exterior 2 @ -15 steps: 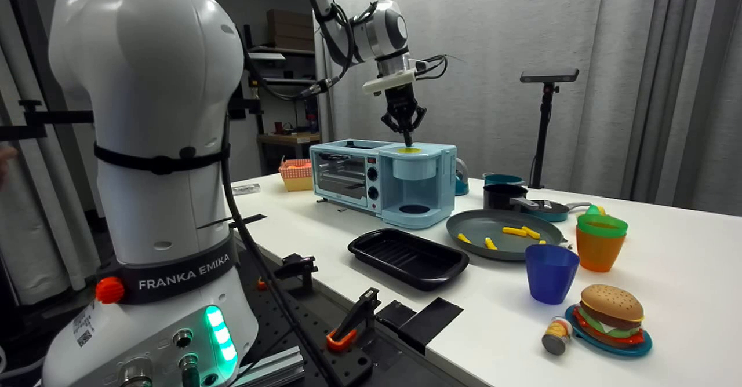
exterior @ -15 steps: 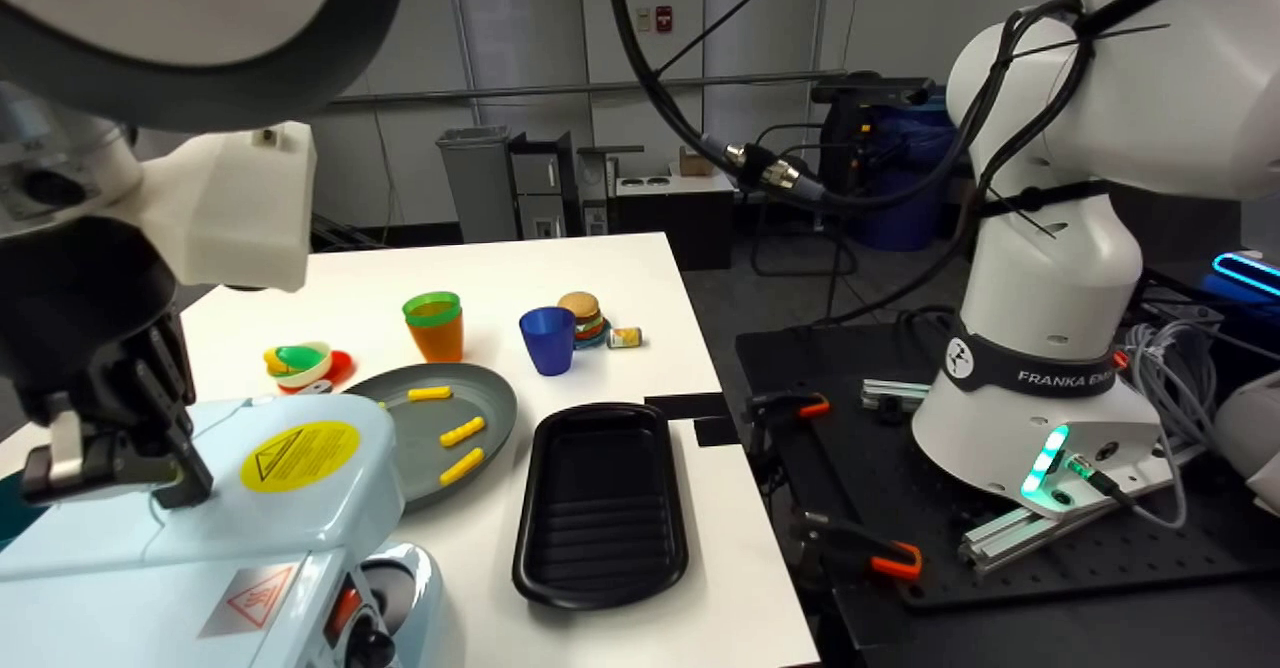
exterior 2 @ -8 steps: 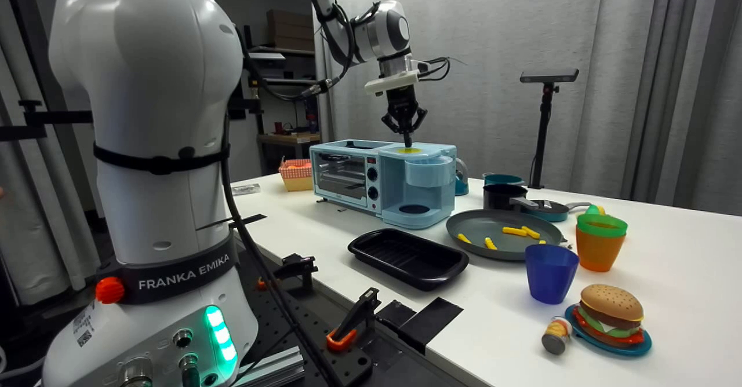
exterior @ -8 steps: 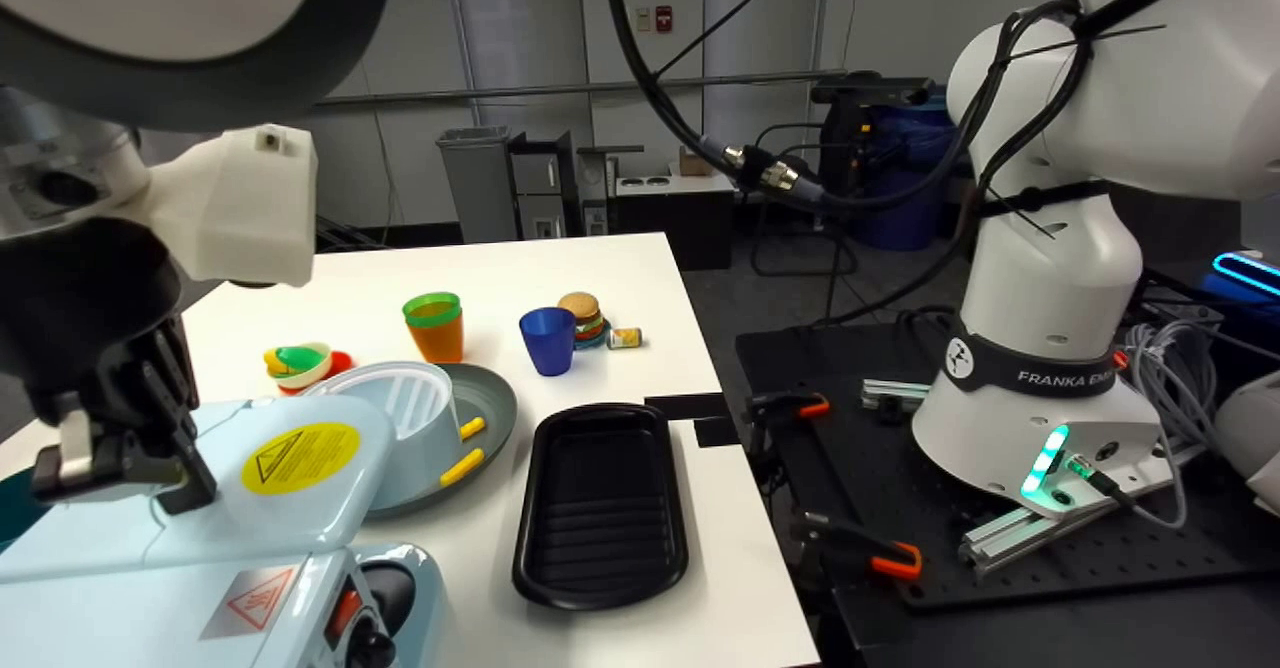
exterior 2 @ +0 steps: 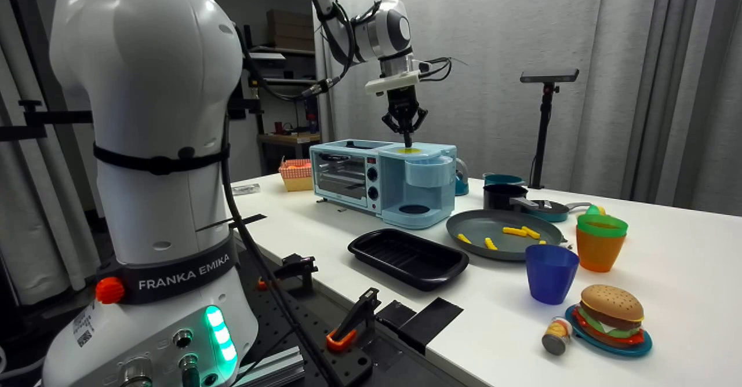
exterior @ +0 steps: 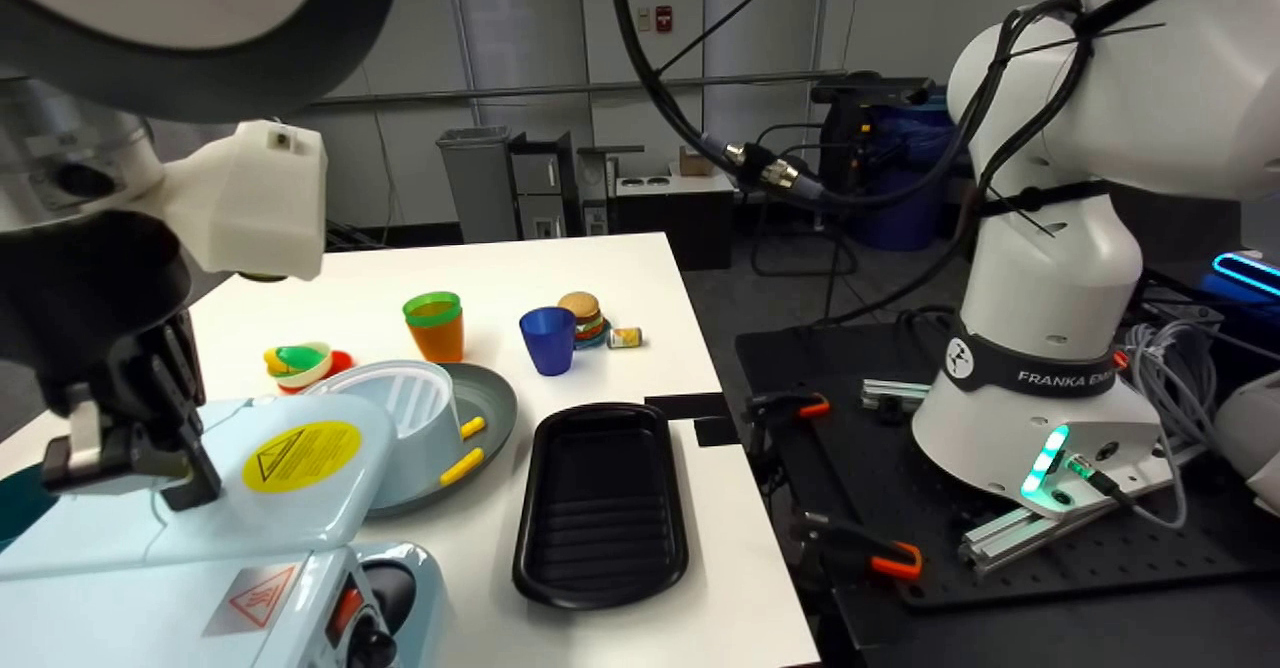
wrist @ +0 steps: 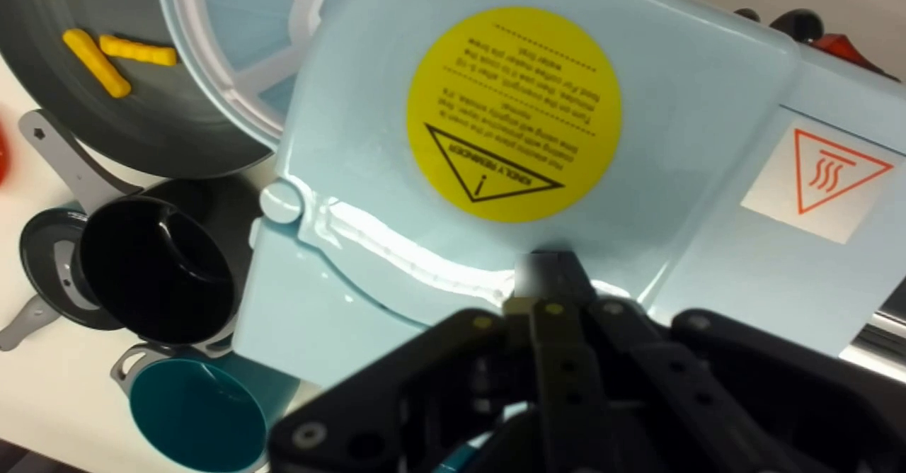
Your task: Press the button on the coffee maker and close the cup filter afterward
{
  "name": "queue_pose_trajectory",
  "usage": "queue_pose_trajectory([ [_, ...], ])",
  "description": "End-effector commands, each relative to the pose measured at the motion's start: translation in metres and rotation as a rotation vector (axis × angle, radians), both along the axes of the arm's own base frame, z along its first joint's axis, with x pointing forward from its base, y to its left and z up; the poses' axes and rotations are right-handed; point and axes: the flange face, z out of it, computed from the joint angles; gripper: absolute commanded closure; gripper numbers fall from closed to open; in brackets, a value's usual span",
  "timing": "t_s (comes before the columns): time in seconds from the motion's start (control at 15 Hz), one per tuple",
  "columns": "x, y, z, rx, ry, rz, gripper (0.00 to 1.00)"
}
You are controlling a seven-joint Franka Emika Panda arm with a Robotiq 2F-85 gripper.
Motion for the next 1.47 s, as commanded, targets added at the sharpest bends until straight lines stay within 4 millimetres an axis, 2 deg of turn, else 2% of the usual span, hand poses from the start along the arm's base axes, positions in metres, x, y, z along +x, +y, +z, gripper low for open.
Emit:
queue_pose_trajectory([
  [0.0, -0.024, -0.016, -0.014, -0.012, 0.041, -0.044, 1.00],
  [0.27, -0.039, -0.033, -0.003, -0.025, 0.031, -0.092, 1.00],
  [0.73, -0.064, -0.081, 0.013, -0.028, 0.039, -0.233, 1.00],
  [1.13, -0.075, -0.114, 0.034, -0.031, 0.005, -0.336, 1.00],
  [1.4, -0.080, -0.133, 0.033, -0.025, -0.003, -0.405, 1.00],
])
